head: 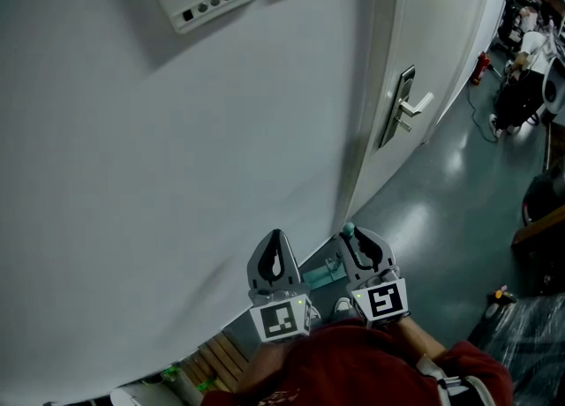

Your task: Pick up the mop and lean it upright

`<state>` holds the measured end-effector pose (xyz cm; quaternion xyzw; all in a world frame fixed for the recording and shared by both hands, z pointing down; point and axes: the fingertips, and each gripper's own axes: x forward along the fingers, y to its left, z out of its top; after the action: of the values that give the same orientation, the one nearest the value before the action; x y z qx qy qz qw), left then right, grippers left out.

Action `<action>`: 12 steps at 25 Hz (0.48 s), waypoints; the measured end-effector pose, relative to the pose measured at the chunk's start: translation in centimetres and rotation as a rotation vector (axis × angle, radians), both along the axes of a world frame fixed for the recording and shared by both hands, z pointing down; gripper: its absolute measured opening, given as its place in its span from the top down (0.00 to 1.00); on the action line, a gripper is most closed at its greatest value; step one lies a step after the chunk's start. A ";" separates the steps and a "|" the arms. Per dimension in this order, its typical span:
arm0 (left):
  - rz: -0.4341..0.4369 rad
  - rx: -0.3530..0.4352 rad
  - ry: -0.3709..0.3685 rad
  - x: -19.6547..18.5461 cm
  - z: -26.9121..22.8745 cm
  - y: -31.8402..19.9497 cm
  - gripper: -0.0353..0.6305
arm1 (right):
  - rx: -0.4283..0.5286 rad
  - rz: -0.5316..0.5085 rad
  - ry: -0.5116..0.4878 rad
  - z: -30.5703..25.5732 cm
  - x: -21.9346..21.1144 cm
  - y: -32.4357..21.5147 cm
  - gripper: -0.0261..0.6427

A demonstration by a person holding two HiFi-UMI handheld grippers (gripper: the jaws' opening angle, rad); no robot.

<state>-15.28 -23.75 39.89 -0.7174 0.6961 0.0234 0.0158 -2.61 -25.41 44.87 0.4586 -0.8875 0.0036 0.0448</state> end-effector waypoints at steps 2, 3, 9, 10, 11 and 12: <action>0.001 0.000 -0.003 0.0 0.0 0.0 0.93 | -0.020 -0.002 0.015 1.5 -0.2 -0.1 0.80; 0.000 0.000 -0.004 -0.1 0.0 0.0 0.93 | -0.034 -0.001 0.021 2.1 -0.3 -0.1 0.80; -0.007 -0.001 -0.005 -0.4 0.0 0.1 0.93 | -0.113 0.005 0.054 4.3 -0.6 0.1 0.80; -0.008 -0.002 -0.006 -0.5 0.0 0.1 0.93 | -0.127 0.012 0.055 4.9 -0.4 0.0 0.80; -0.008 -0.002 -0.006 -0.5 0.0 0.1 0.93 | -0.142 0.019 0.058 5.5 -0.2 0.0 0.80; -0.009 -0.002 -0.007 -0.6 0.1 0.2 0.93 | -0.152 0.022 0.062 5.8 -0.1 0.1 0.80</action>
<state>-15.85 -23.56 39.97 -0.7144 0.6993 0.0201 0.0174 -2.71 -25.33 50.65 0.4633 -0.8778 0.0571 0.1071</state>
